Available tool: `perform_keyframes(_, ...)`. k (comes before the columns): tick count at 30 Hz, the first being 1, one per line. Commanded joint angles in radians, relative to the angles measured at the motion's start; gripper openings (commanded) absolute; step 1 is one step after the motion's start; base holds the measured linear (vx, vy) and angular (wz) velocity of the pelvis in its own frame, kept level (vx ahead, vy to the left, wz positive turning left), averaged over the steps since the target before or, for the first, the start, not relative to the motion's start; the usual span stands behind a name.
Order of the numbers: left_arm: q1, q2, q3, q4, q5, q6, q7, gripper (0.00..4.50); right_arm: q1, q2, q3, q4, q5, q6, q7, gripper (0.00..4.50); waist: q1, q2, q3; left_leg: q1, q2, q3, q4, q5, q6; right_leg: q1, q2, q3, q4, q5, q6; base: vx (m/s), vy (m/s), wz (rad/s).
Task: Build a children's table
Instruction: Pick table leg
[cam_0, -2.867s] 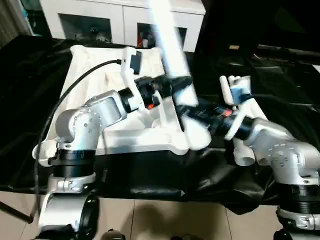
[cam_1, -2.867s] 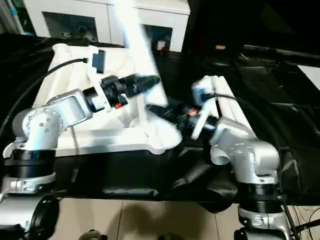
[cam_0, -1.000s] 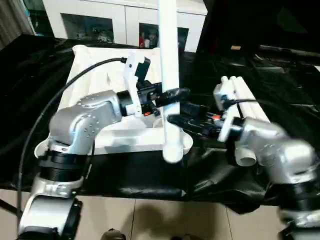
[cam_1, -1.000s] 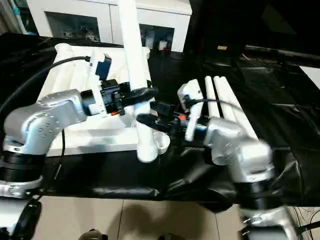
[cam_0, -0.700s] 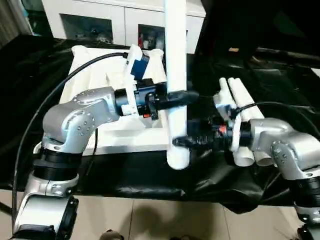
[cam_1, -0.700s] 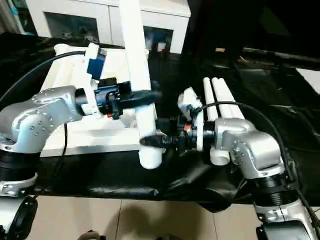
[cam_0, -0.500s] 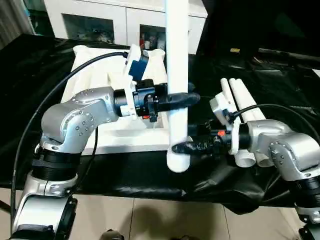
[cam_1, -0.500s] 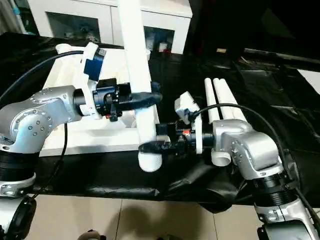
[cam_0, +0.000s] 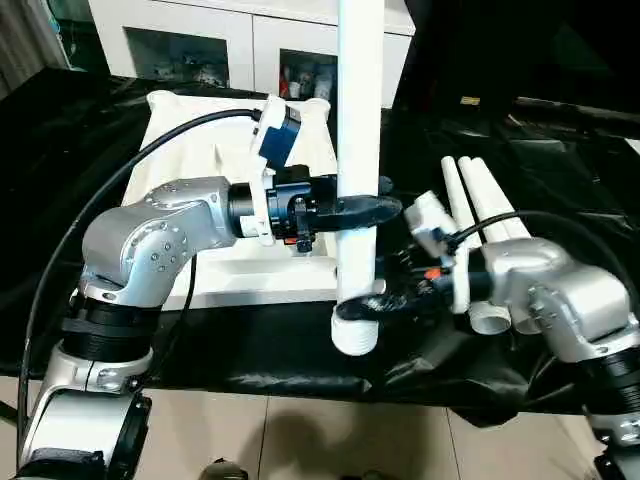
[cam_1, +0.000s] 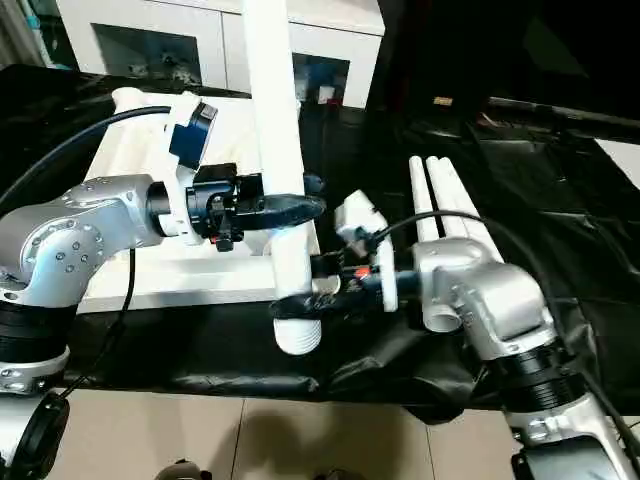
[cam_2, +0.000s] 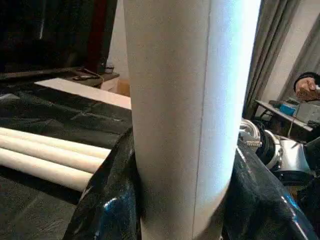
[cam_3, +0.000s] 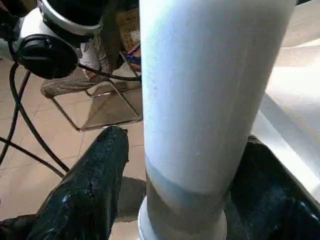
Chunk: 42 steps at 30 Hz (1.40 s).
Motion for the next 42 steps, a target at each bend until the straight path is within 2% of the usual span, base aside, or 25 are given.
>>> perform_keyframes(1,-0.023,0.0,-0.012,-0.027,-0.018,0.007,-0.008,1.82,0.005,-0.009,0.005,-0.004,-0.002,-0.015,0.009,3.01,0.001,0.003,-0.084,0.0,0.01,0.005,-0.059,-0.078,0.008,0.064,-0.055,0.031,-0.069,-0.112,-0.198,0.0,0.0,0.0)
perform_keyframes(7,-0.024,-0.003,-0.011,-0.025,-0.021,0.006,-0.014,1.82,0.008,-0.004,0.004,0.0,-0.001,-0.012,0.012,3.01,0.001,0.005,-0.084,0.001,0.01,0.005,-0.059,-0.084,0.008,0.063,-0.055,0.031,-0.068,-0.11,-0.202,0.0,0.0,0.0)
perform_keyframes(8,-0.024,-0.004,-0.01,-0.025,-0.021,0.007,-0.014,1.82,0.009,-0.004,0.005,0.001,-0.001,-0.012,0.011,2.74,0.001,0.004,-0.084,0.001,0.01,0.005,-0.059,-0.084,0.008,0.064,-0.055,0.03,-0.068,-0.111,-0.202,0.0,0.0,0.0)
perform_keyframes(12,-0.025,-0.007,-0.009,-0.025,-0.023,0.007,-0.018,1.82,0.012,0.003,0.001,0.007,0.009,-0.005,0.01,2.62,0.002,0.005,-0.085,0.001,0.009,0.006,-0.058,-0.08,0.008,0.064,-0.055,0.031,-0.067,-0.104,-0.204,0.0,0.0,0.0)
perform_keyframes(17,-0.024,-0.011,-0.011,-0.031,-0.027,0.009,-0.021,1.82,0.016,0.015,-0.001,0.024,0.011,-0.008,0.003,2.04,0.002,0.006,-0.085,0.001,0.01,0.005,-0.058,-0.081,0.008,0.065,-0.056,0.03,-0.067,-0.099,-0.207,0.0,0.0,0.0)
perform_keyframes(24,-0.027,-0.009,-0.004,-0.023,-0.023,0.002,-0.012,1.81,0.017,0.029,-0.017,0.033,0.02,-0.003,-0.013,1.87,0.001,0.008,-0.086,0.002,0.009,0.005,-0.059,-0.085,0.006,0.065,-0.055,0.03,-0.067,-0.094,-0.21,0.0,0.0,0.0)
perform_keyframes(25,-0.027,-0.009,-0.004,-0.023,-0.023,0.002,-0.012,2.16,0.017,0.029,-0.017,0.033,0.02,-0.003,-0.013,1.86,0.001,0.01,-0.086,0.002,0.009,0.005,-0.059,-0.085,0.005,0.065,-0.055,0.03,-0.067,-0.093,-0.21,0.0,0.0,0.0)
perform_keyframes(26,-0.028,-0.019,0.013,-0.011,-0.033,0.014,0.013,2.51,0.022,0.036,-0.031,0.032,0.026,-0.003,-0.025,1.86,0.001,0.009,-0.086,0.001,0.009,0.006,-0.058,-0.082,0.006,0.066,-0.055,0.031,-0.066,-0.082,-0.213,0.0,0.0,0.0)
perform_keyframes(29,-0.024,-0.024,0.033,-0.012,-0.054,0.027,0.015,2.51,0.032,0.044,-0.051,0.024,0.036,-0.004,-0.043,1.86,0.0,0.011,-0.087,0.001,0.009,0.005,-0.058,-0.082,0.005,0.065,-0.054,0.03,-0.066,-0.072,-0.221,0.0,0.0,0.0)
perform_keyframes(32,-0.015,-0.05,0.065,0.0,-0.043,-0.017,0.054,2.94,0.042,0.055,-0.08,0.009,0.055,0.006,-0.067,1.85,0.003,0.012,-0.087,0.003,0.01,0.004,-0.057,-0.084,0.005,0.066,-0.054,0.029,-0.065,-0.062,-0.224,0.0,0.0,0.0)
perform_keyframes(33,-0.009,-0.067,0.087,0.009,-0.048,-0.037,0.073,2.95,0.045,0.062,-0.098,0.001,0.066,0.007,-0.082,1.85,0.003,0.015,-0.086,0.001,0.009,0.004,-0.058,-0.086,0.005,0.067,-0.054,0.03,-0.067,-0.064,-0.225,0.0,0.0,0.0)
perform_keyframes(35,0.01,-0.108,0.148,0.026,-0.094,-0.061,0.099,2.95,0.05,0.078,-0.146,-0.025,0.103,0.016,-0.11,1.85,0.002,0.013,-0.086,-0.001,0.006,0.006,-0.057,-0.096,0.003,0.069,-0.054,0.03,-0.07,-0.075,-0.222,0.0,0.0,0.0)
perform_keyframes(36,0.015,-0.137,0.188,0.038,-0.126,-0.076,0.124,2.95,0.052,0.084,-0.166,-0.037,0.119,0.021,-0.123,1.85,0.005,0.018,-0.087,0.0,0.006,0.004,-0.057,-0.098,0.001,0.07,-0.055,0.029,-0.069,-0.077,-0.224,0.0,0.0,0.0)
perform_keyframes(37,0.016,-0.139,0.191,0.039,-0.128,-0.077,0.126,2.95,0.052,0.085,-0.168,-0.038,0.12,0.021,-0.123,1.85,0.004,0.016,-0.088,0.0,0.008,0.004,-0.057,-0.099,0.001,0.07,-0.054,0.029,-0.07,-0.071,-0.225,0.0,0.0,0.0)
perform_keyframes(38,0.017,-0.156,0.213,0.045,-0.145,-0.089,0.141,2.95,0.053,0.088,-0.177,-0.046,0.129,0.024,-0.129,1.85,0.004,0.019,-0.088,0.001,0.006,0.003,-0.057,-0.102,0.002,0.07,-0.053,0.028,-0.068,-0.066,-0.227,0.0,0.0,0.0)
perform_keyframes(39,0.011,-0.197,0.278,0.078,-0.191,-0.118,0.19,2.95,0.056,0.094,-0.203,-0.063,0.147,0.025,-0.143,1.85,0.004,0.019,-0.088,0.002,0.006,0.003,-0.057,-0.107,0.004,0.069,-0.051,0.027,-0.069,-0.063,-0.227,0.0,0.0,0.0)
perform_keyframes(40,0.011,-0.197,0.278,0.078,-0.191,-0.118,0.19,2.95,0.056,0.094,-0.203,-0.063,0.147,0.025,-0.143,1.85,0.004,0.021,-0.087,0.0,0.005,0.003,-0.056,-0.107,0.005,0.07,-0.051,0.028,-0.071,-0.059,-0.23,0.0,0.0,0.0)
perform_keyframes(41,0.005,-0.222,0.318,0.108,-0.194,-0.171,0.229,2.95,0.055,0.098,-0.223,-0.072,0.16,0.022,-0.155,1.85,0.005,0.023,-0.087,0.0,0.005,0.002,-0.057,-0.115,0.007,0.07,-0.051,0.027,-0.073,-0.065,-0.228,0.0,0.0,0.0)
perform_keyframes(42,-0.004,-0.236,0.352,0.157,-0.152,-0.252,0.282,2.95,0.052,0.104,-0.253,-0.08,0.175,0.01,-0.183,1.85,0.004,0.02,-0.088,0.001,0.004,0.002,-0.057,-0.121,0.01,0.071,-0.051,0.027,-0.075,-0.075,-0.223,0.0,0.0,0.0)
